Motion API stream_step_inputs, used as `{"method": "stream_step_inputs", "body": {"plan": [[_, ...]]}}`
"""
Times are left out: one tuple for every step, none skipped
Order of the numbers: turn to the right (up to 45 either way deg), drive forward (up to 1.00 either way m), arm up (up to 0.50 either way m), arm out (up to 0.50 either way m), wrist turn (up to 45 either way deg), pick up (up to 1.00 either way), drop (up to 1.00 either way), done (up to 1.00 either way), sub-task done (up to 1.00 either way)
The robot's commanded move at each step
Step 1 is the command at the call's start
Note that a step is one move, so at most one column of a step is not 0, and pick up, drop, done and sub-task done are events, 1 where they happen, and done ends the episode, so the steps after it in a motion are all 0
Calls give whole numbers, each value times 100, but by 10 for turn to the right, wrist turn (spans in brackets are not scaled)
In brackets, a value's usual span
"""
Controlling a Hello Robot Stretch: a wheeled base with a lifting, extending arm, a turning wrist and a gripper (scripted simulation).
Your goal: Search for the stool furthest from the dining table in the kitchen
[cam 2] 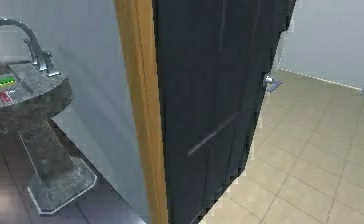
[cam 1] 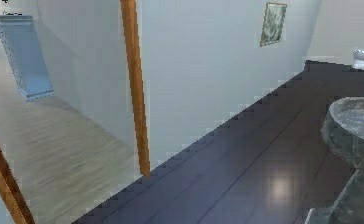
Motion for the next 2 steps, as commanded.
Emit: {"method": "stream_step_inputs", "body": {"plan": [[60,0,0,0,0,0,0,0,0],[0,100,0,0,0,0,0,0,0]]}}
